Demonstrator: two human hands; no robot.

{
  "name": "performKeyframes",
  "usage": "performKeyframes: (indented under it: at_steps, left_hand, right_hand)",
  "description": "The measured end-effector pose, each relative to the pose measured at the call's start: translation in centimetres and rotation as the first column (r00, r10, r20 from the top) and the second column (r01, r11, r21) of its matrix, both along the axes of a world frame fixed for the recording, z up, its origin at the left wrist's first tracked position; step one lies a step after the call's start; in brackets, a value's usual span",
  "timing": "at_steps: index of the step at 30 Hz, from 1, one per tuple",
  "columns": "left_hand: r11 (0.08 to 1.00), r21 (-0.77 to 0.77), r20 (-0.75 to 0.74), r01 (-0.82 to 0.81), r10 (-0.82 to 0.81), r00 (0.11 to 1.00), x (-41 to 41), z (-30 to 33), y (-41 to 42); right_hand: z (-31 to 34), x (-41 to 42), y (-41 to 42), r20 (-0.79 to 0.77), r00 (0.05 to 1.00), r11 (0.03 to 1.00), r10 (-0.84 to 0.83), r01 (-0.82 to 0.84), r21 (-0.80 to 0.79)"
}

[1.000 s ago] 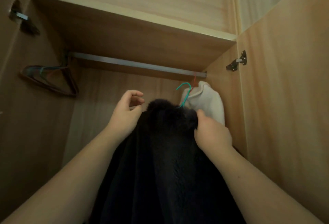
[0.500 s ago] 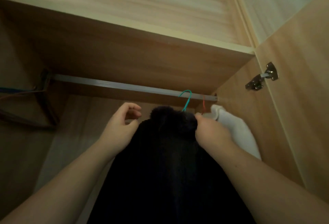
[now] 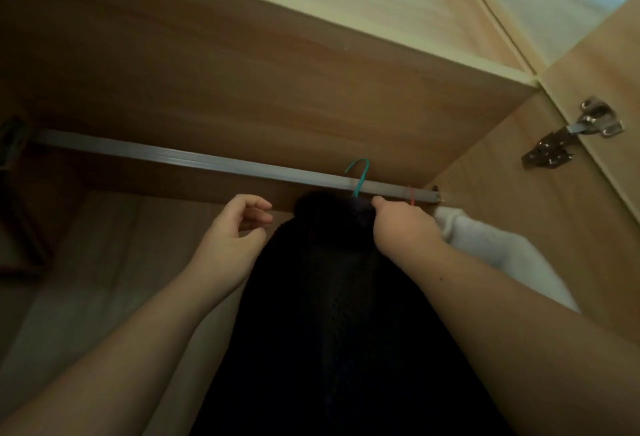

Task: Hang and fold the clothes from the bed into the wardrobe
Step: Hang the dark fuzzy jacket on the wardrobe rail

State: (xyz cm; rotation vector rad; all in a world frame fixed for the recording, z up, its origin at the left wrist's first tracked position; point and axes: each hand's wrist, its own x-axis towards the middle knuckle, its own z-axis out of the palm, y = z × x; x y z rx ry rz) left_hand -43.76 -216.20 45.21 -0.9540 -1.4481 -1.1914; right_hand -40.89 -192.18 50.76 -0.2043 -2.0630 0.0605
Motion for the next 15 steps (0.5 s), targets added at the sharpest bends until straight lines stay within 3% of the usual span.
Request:
performKeyframes:
  at_steps: [10,15]
  left_hand:
    - [0.994,0.02,-0.014,0.104,-0.103,0.995,-2.0,-1.8,-0.5]
    - [0.996,0.017,0.03,0.092,-0.093,0.995,-0.9,-2.4,0.0]
  right_hand:
    - [-1.1,-2.9,-1.8,0.109,0.991,0.995,-0.079,0.072,0.065]
    - [-1.9,-0.4,-1.5,0.068,0.99,0.986,-0.124,0.115,0.118]
